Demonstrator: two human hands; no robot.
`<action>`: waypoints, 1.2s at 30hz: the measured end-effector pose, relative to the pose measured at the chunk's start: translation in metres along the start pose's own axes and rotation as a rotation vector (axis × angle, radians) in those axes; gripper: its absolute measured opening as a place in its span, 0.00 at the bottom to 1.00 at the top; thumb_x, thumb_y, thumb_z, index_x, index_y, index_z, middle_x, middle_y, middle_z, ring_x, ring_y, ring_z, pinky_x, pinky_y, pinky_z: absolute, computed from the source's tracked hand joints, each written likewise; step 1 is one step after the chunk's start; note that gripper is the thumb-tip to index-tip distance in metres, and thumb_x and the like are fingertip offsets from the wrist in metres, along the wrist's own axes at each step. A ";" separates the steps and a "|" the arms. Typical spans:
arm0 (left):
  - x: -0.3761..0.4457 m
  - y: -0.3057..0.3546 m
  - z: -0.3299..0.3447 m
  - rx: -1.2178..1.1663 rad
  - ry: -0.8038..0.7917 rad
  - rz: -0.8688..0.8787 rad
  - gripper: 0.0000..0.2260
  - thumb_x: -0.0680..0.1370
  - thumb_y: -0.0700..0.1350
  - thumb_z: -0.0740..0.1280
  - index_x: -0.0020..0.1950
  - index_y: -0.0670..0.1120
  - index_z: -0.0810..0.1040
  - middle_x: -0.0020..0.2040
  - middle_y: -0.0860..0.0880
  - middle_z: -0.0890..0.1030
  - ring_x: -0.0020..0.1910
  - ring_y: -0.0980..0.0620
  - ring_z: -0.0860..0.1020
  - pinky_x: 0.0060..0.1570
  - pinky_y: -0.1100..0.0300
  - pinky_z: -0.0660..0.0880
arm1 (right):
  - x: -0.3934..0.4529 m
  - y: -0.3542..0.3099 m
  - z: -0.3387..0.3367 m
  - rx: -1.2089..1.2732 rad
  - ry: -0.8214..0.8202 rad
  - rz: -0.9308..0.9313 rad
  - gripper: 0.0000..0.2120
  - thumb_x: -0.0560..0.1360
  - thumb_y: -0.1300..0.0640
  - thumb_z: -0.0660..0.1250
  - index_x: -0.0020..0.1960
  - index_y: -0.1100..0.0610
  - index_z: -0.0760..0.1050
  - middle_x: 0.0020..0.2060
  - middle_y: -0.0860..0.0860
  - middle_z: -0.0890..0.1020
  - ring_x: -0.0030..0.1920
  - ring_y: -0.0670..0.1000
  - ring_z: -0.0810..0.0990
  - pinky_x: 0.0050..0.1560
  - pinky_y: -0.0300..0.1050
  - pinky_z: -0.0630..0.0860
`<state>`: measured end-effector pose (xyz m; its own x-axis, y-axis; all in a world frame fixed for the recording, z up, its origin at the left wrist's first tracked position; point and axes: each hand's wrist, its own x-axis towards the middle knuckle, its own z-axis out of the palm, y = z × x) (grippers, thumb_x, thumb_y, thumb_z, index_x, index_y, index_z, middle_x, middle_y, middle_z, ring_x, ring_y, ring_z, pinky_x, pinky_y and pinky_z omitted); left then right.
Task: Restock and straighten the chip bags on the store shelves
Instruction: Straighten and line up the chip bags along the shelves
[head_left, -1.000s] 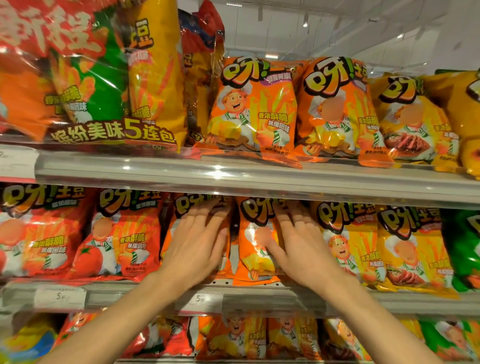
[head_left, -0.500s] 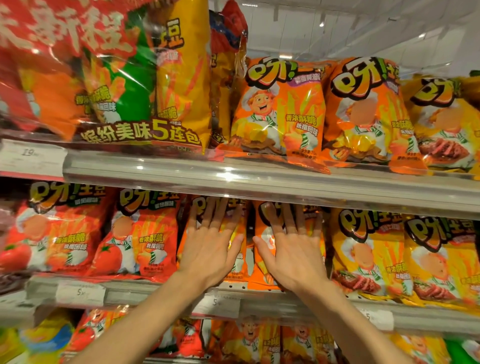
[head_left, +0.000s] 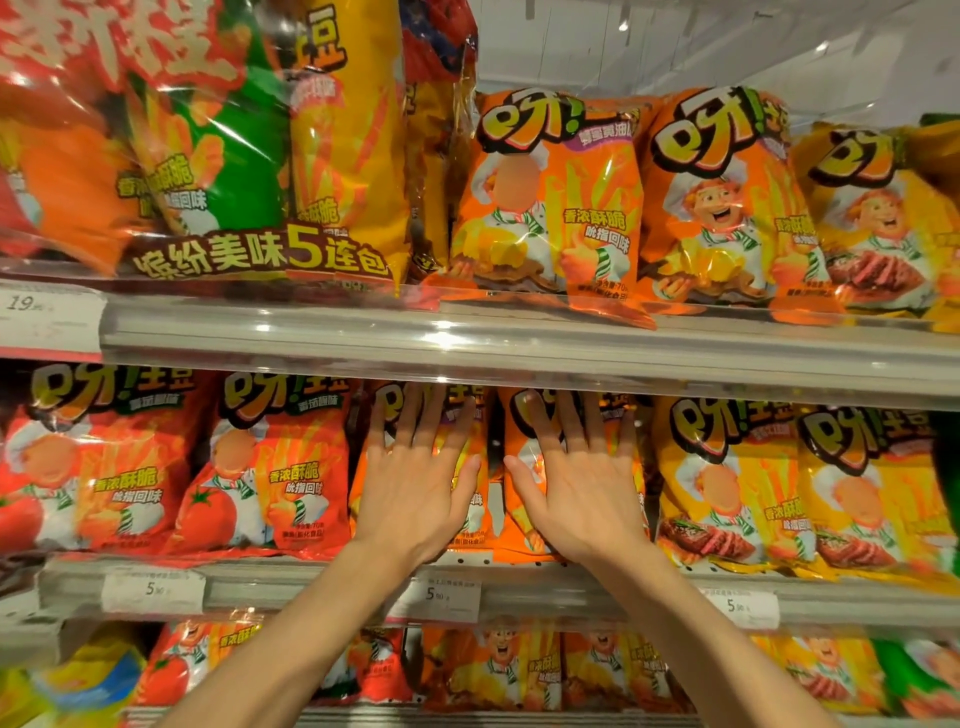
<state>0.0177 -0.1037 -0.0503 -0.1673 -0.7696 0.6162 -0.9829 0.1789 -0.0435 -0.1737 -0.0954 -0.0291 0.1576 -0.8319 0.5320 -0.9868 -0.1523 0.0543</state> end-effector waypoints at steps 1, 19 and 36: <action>0.000 0.000 0.000 -0.007 -0.003 -0.003 0.26 0.83 0.61 0.48 0.80 0.54 0.62 0.80 0.45 0.61 0.81 0.43 0.52 0.77 0.37 0.48 | 0.000 0.000 0.000 0.001 -0.003 0.000 0.34 0.80 0.32 0.41 0.79 0.47 0.63 0.75 0.54 0.70 0.78 0.59 0.61 0.74 0.67 0.47; -0.023 -0.022 -0.011 -0.474 0.100 0.069 0.23 0.80 0.57 0.58 0.73 0.49 0.71 0.72 0.44 0.70 0.73 0.43 0.64 0.73 0.42 0.60 | -0.018 -0.010 -0.013 0.079 0.061 0.089 0.33 0.81 0.34 0.48 0.78 0.52 0.60 0.78 0.54 0.62 0.80 0.56 0.53 0.78 0.65 0.45; -0.080 0.126 -0.027 -0.931 0.119 -0.135 0.23 0.80 0.58 0.64 0.74 0.53 0.71 0.64 0.60 0.73 0.63 0.68 0.71 0.59 0.76 0.66 | -0.143 0.102 -0.031 0.780 0.114 0.293 0.32 0.76 0.31 0.57 0.77 0.40 0.59 0.68 0.36 0.69 0.67 0.46 0.74 0.64 0.53 0.76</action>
<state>-0.0911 -0.0032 -0.0835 0.0028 -0.7612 0.6485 -0.5288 0.5493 0.6470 -0.2986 0.0246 -0.0738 -0.1469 -0.8424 0.5184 -0.6732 -0.2989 -0.6764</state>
